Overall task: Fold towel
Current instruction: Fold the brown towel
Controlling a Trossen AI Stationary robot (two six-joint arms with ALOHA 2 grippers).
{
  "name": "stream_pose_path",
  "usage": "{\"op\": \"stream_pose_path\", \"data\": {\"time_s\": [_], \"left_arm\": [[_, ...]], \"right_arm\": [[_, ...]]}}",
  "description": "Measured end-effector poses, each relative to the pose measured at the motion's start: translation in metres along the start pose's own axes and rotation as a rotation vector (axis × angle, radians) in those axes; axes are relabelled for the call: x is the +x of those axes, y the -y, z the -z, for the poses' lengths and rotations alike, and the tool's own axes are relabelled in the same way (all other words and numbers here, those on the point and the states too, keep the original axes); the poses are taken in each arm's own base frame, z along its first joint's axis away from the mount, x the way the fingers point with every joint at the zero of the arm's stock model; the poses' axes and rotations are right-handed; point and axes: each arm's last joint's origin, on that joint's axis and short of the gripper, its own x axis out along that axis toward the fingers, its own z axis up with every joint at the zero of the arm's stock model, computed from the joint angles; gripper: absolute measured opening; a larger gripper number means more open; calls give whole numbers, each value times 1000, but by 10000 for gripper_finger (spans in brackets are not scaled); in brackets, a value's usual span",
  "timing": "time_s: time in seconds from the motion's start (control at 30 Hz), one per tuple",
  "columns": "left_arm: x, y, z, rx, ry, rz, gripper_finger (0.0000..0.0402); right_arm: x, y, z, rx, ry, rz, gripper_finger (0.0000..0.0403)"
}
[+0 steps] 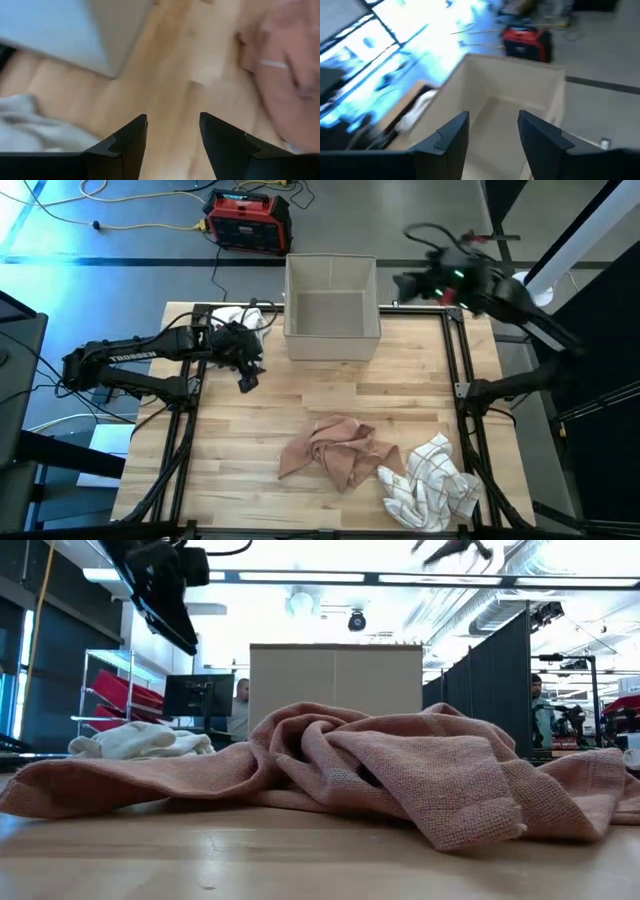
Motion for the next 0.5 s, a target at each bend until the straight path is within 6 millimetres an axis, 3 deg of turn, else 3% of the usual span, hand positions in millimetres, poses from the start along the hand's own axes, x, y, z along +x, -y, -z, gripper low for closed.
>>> {"op": "stream_pose_path", "data": {"time_s": [0.13, 0.3, 0.5], "left_arm": [[-1, 22, 3, 108, -12, 128, 174], [-8, 63, 13, 173, 6, 170, 174], [-10, 114, 24, 126, 94, 187, 174]], "right_arm": [[-30, -15, 26, -46, -119, -44, 157], [-45, -30, 57, -129, -238, -9, 157], [-57, -48, 75, -231, -262, -76, 157]]}}
